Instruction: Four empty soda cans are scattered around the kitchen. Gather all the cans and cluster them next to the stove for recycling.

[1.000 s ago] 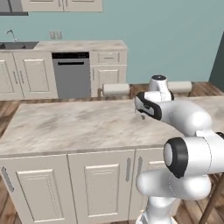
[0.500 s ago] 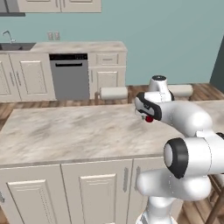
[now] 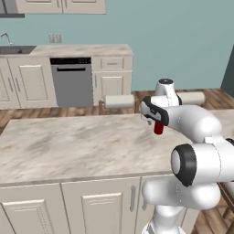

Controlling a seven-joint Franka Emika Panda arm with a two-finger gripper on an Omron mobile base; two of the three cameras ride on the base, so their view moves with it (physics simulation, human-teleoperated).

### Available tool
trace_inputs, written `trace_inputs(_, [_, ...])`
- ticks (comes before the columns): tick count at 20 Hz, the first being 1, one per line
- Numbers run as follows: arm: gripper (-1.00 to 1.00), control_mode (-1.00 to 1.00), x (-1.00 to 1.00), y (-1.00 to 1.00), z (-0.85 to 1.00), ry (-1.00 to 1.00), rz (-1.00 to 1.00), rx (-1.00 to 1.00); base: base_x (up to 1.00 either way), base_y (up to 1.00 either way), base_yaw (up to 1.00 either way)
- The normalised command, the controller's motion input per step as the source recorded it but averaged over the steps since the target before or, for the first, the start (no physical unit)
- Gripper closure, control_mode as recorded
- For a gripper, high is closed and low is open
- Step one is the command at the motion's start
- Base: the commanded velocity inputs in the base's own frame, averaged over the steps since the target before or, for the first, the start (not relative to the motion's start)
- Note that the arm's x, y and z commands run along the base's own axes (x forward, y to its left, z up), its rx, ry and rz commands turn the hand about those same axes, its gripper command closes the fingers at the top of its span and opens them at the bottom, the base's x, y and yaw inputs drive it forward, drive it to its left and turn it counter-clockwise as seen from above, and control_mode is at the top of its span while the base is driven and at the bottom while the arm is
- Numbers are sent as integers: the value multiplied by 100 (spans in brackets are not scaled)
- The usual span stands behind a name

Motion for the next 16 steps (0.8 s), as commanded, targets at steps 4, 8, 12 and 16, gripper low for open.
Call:
trace_inputs(4, [-100, 100, 0, 0, 0, 0, 0, 0, 37, -26, 0])
trace_inputs(8, [-100, 100, 0, 0, 0, 0, 0, 0, 34, -24, 0])
trace_inputs(12, [-100, 100, 0, 0, 0, 0, 0, 0, 26, -18, 0])
trace_inputs(16, [-100, 100, 0, 0, 0, 0, 0, 0, 15, -14, 0])
